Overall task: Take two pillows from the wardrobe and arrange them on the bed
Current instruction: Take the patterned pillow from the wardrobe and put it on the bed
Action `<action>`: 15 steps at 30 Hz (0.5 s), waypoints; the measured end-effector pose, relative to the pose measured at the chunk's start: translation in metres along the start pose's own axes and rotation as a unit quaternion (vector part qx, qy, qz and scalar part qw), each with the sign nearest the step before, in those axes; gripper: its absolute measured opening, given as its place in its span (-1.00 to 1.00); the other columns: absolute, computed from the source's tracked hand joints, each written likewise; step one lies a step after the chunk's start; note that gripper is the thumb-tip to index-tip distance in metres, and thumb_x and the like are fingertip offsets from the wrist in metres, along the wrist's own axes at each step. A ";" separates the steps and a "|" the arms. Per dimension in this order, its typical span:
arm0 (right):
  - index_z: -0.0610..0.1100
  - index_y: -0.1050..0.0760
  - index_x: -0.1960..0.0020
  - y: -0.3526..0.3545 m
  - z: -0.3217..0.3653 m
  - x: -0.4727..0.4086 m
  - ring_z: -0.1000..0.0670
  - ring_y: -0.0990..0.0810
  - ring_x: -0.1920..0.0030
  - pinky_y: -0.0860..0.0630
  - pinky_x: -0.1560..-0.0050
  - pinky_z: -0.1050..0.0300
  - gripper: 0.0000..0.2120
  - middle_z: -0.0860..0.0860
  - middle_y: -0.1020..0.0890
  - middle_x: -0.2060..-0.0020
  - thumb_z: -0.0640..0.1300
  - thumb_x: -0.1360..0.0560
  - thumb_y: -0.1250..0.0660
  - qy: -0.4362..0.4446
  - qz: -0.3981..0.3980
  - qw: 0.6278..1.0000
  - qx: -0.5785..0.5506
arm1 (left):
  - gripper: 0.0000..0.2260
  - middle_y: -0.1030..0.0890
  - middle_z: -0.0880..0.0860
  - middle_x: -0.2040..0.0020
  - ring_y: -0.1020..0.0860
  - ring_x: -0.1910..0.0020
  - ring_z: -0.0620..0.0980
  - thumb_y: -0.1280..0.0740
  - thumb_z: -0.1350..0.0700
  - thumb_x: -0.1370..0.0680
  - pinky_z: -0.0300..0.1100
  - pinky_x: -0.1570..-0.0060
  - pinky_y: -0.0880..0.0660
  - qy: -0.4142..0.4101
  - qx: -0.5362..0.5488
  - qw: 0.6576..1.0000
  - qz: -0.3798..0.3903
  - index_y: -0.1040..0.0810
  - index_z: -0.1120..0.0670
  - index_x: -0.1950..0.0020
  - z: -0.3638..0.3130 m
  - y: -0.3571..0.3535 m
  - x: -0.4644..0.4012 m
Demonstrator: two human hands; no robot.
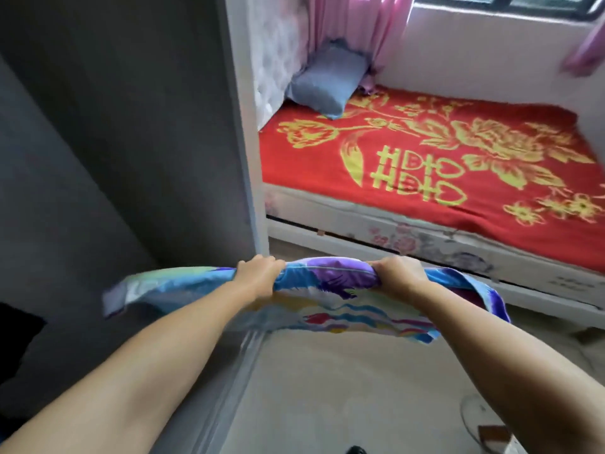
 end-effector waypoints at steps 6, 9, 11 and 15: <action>0.13 -0.53 -0.11 -0.009 -0.147 0.018 -0.08 -0.65 0.01 -0.45 0.15 0.13 -0.74 0.05 -0.68 0.06 0.10 -0.48 -0.19 -0.048 -0.012 0.999 0.004 | -0.69 -0.52 0.06 -0.12 -0.48 -0.11 0.13 -0.30 0.16 -0.41 -0.02 0.14 -0.43 -0.062 -0.004 0.998 -0.012 -0.39 0.00 -0.13 -0.139 0.024 -0.061; 0.15 -0.52 -0.08 0.004 -0.199 0.015 -0.07 -0.65 0.00 -0.51 0.11 0.10 -0.73 0.08 -0.68 0.07 0.18 -0.45 -0.20 -0.049 -0.026 0.998 0.012 | -0.72 -0.53 0.05 -0.11 -0.50 -0.11 0.11 -0.31 0.12 -0.41 -0.05 0.17 -0.41 -0.080 -0.001 0.997 -0.015 -0.40 0.01 -0.10 -0.185 0.038 -0.085; 0.14 -0.54 -0.07 0.018 -0.225 0.003 -0.07 -0.64 -0.04 -0.51 0.10 0.10 -0.73 0.08 -0.68 0.03 0.19 -0.45 -0.20 -0.046 -0.045 0.998 0.026 | -0.74 -0.55 0.04 -0.11 -0.51 -0.11 0.11 -0.31 0.11 -0.41 -0.06 0.19 -0.39 -0.080 0.011 0.997 -0.020 -0.41 0.01 -0.08 -0.201 0.048 -0.104; 0.10 -0.53 -0.12 0.051 -0.260 -0.038 -0.08 -0.62 -0.12 -0.40 0.14 0.11 -0.76 0.04 -0.65 -0.08 0.03 -0.56 -0.14 -0.040 -0.055 0.994 0.089 | -0.77 -0.55 0.09 -0.10 -0.52 -0.09 0.16 -0.28 0.12 -0.42 -0.10 0.21 -0.35 -0.080 0.033 0.995 -0.039 -0.42 0.04 -0.07 -0.214 0.071 -0.147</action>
Point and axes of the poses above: each hand's wrist, its own x-axis away from the middle knuckle, its own y-axis out of the back of the hand, z = x × y, the point moved 9 cm from there along -x, towards the middle knuckle
